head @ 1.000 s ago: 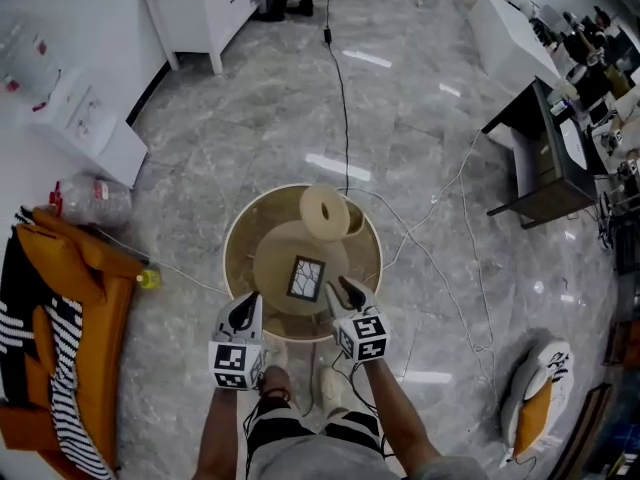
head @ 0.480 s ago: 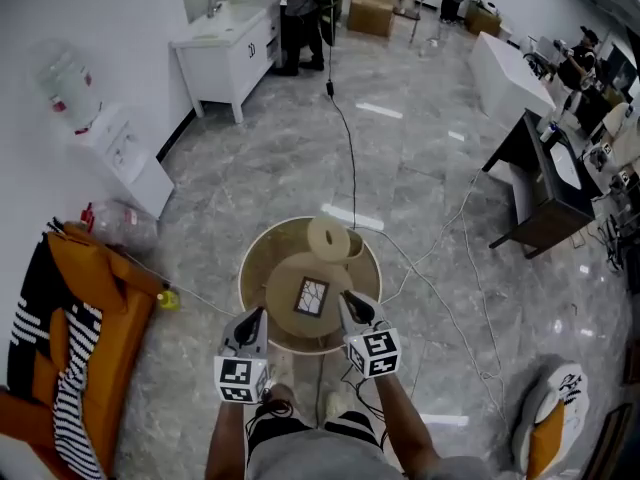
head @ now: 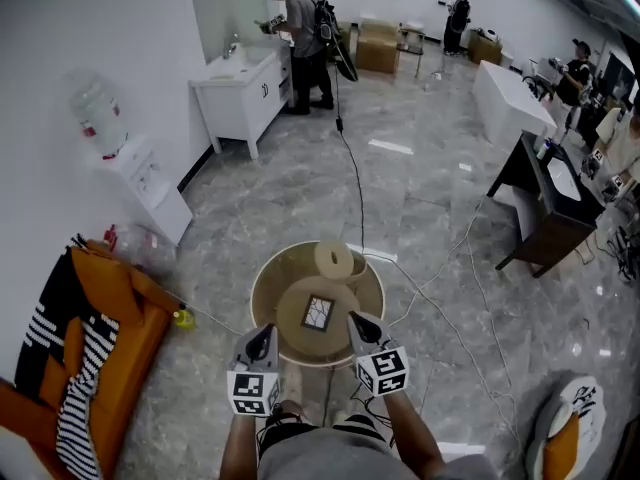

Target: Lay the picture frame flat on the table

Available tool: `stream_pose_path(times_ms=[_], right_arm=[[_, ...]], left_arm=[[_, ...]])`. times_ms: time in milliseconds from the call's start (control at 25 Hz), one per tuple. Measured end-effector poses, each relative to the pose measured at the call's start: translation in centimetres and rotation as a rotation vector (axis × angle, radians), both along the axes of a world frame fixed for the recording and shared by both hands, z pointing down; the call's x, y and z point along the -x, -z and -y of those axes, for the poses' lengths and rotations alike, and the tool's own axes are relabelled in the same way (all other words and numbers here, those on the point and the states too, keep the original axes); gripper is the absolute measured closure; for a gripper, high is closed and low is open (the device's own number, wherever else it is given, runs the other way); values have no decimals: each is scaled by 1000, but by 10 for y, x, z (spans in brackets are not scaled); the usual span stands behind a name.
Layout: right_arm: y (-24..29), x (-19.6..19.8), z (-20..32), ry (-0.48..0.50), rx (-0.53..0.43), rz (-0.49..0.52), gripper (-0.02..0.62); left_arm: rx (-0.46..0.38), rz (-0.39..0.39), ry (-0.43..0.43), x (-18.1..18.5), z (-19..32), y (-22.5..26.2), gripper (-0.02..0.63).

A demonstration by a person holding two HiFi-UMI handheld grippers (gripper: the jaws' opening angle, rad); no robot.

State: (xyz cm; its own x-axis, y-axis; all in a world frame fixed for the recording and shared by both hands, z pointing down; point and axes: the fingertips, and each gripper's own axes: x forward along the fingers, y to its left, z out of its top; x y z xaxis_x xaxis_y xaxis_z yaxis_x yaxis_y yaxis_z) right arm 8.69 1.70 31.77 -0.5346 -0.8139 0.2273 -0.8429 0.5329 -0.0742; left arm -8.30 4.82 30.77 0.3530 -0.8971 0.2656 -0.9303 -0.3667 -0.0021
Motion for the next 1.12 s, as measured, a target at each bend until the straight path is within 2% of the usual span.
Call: stream_pose_path(times_ms=[440, 880, 1120], right_arm=[[13, -20, -56, 39, -49, -10, 595], [28, -8, -61, 87, -83, 0, 597], [29, -3, -62, 102, -105, -19, 597]], left_arm=[[-35, 2, 33, -30, -55, 6, 588], [-76, 15, 50, -29, -67, 19, 588], [-65, 29, 46, -30, -67, 17, 588]])
